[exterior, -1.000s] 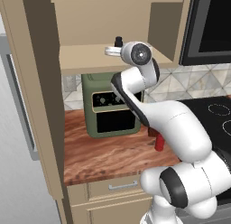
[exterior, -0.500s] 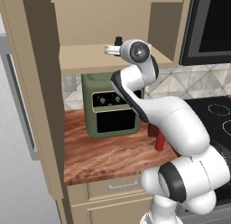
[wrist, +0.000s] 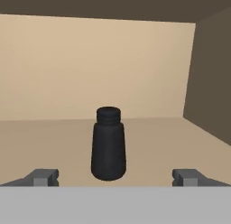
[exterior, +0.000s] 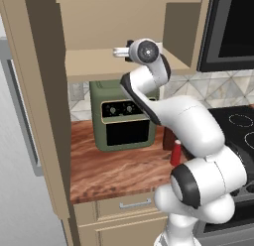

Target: Collect the paprika, ketchup, and shaker from the cabinet and place them next to the stove.

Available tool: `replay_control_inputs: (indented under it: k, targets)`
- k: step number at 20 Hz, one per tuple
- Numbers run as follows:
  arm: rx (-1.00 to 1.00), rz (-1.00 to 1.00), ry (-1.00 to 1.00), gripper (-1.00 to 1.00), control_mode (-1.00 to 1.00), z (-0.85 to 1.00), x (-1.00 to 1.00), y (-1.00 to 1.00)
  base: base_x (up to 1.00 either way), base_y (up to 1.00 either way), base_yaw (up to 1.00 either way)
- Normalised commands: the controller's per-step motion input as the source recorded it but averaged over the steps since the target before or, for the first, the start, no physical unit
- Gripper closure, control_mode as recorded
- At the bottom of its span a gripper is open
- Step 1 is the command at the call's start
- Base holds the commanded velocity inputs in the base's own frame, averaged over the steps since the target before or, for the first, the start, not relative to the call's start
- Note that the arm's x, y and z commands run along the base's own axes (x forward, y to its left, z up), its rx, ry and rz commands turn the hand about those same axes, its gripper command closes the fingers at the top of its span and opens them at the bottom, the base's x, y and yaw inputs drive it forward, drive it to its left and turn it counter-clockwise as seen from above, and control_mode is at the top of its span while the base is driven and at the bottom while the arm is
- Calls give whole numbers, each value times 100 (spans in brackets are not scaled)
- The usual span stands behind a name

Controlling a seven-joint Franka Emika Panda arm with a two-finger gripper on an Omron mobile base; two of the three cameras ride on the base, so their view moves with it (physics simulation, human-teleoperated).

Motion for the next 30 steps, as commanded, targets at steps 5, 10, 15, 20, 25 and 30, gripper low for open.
replay_control_inputs:
  k: [5, 10, 15, 20, 25, 30]
  targets:
    - [-4, 0, 5, -100, -100, 0, 38, 3, 0, 0, 0]
    - [-2, 0, 4, -100, -100, 0, 38, 1, 0, 0, 0]
    - [0, 0, 0, -100, -100, 0, 18, 0, 0, 0, 0]
    - [0, 0, 0, -100, -100, 0, 5, 0, 0, 0, 0]
    - [1, 0, 0, -100, -100, 0, 8, 0, 0, 0, 0]
    - [4, 0, 0, -100, -100, -5, 13, -1, 0, 0, 0]
